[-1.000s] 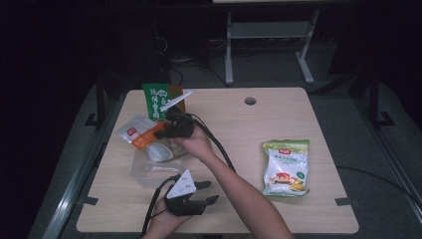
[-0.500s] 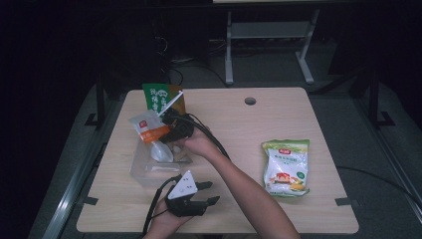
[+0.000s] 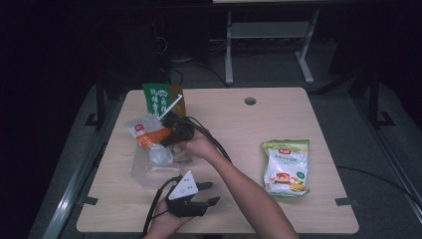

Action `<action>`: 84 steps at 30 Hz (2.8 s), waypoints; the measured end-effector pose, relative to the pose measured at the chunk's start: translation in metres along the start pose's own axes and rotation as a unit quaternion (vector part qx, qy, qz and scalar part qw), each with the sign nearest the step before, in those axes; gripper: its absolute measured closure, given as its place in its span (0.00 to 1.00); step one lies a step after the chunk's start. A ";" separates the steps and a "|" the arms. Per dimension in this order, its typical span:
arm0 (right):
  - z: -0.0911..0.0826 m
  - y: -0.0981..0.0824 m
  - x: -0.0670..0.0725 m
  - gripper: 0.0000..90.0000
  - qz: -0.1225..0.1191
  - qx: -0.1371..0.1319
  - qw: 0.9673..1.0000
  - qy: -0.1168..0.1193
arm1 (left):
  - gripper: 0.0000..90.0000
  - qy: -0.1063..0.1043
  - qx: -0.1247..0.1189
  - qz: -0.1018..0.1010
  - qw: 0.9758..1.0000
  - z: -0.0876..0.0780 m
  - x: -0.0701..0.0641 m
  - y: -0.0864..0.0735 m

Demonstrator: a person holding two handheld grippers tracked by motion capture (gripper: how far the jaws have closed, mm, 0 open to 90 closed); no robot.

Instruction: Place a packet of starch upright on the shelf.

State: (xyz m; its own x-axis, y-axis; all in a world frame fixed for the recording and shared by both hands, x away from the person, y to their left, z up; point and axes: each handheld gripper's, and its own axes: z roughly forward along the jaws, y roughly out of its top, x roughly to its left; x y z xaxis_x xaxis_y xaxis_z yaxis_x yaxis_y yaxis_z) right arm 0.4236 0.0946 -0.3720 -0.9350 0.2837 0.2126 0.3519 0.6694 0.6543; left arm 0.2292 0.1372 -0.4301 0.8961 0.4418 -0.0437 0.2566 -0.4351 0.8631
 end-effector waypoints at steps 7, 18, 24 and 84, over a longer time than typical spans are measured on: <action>-0.007 0.002 0.005 1.00 0.016 -0.066 0.998 -0.010 | 0.54 0.001 0.000 0.002 1.000 -0.001 0.000 0.000; 0.009 -0.015 -0.002 0.90 0.054 -0.087 0.995 0.000 | 0.54 0.002 -0.002 0.004 1.000 -0.001 0.000 0.001; -0.010 -0.016 0.004 0.81 0.029 -0.057 0.998 -0.018 | 0.54 0.002 0.001 0.007 1.000 0.001 -0.001 0.000; -0.049 -0.059 -0.006 0.63 0.044 -0.065 0.997 0.004 | 0.47 0.007 0.015 -0.001 1.000 0.005 0.002 0.001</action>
State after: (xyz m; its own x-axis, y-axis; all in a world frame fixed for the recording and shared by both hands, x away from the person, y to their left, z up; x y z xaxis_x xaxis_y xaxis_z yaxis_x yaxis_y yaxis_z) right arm 0.4059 0.0199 -0.3759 -0.9009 0.3319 0.2796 0.4252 0.5464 0.7216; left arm 0.2330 0.1338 -0.4316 0.8908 0.4529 -0.0375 0.2681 -0.4572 0.8480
